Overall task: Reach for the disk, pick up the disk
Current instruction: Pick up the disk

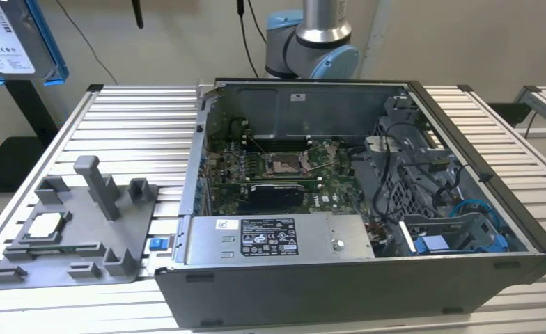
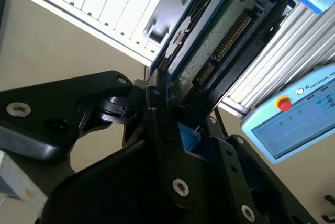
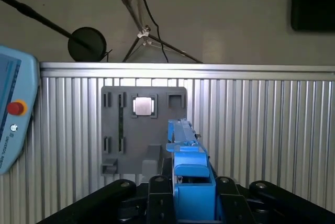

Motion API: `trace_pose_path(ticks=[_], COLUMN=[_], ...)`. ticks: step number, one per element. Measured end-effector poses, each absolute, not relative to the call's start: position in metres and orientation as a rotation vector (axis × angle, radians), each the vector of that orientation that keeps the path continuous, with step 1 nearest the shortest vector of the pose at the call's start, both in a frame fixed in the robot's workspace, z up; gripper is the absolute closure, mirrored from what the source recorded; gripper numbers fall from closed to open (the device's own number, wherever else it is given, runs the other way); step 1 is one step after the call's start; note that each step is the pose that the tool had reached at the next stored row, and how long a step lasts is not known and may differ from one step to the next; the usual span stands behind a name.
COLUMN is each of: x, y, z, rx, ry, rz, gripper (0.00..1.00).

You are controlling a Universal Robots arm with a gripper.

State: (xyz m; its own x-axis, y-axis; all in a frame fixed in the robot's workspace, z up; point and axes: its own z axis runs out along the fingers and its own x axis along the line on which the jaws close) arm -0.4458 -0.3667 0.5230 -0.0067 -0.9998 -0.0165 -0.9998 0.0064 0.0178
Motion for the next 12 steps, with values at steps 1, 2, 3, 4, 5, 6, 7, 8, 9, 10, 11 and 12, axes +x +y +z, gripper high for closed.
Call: trace_pose_path(ticks=[1, 2, 3, 4, 5, 6, 7, 8, 9, 10, 11, 12], x=[-0.4456, -0.4456, -0.4456, -0.4456, -0.4456, -0.4456, -0.4456, -0.4455, -0.4455, -0.4455, -0.4454, -0.4446], y=[-0.3667, -0.3667, -0.3667, -0.3667, -0.3667, -0.3667, -0.3667, -0.3667, -0.3667, -0.3667, -0.3667, -0.3667], z=[0.523, 0.523, 0.523, 0.523, 0.523, 0.523, 0.523, 0.523, 0.523, 0.523, 0.523, 0.5231], rx=[2.214, 2.214, 2.213, 2.214, 2.214, 2.214, 2.214, 2.214, 2.214, 2.213, 2.213, 2.214], ry=[-2.228, -2.228, -2.228, -2.228, -2.228, -2.228, -2.228, -2.228, -2.228, -2.228, -2.228, -2.228], rz=[-0.038, -0.038, -0.038, -0.038, -0.038, -0.038, -0.038, -0.038, -0.038, -0.038, -0.038, -0.038], gripper=[1.0, 1.0, 1.0, 1.0, 1.0, 1.0, 1.0, 1.0, 1.0, 1.0, 1.0, 1.0])
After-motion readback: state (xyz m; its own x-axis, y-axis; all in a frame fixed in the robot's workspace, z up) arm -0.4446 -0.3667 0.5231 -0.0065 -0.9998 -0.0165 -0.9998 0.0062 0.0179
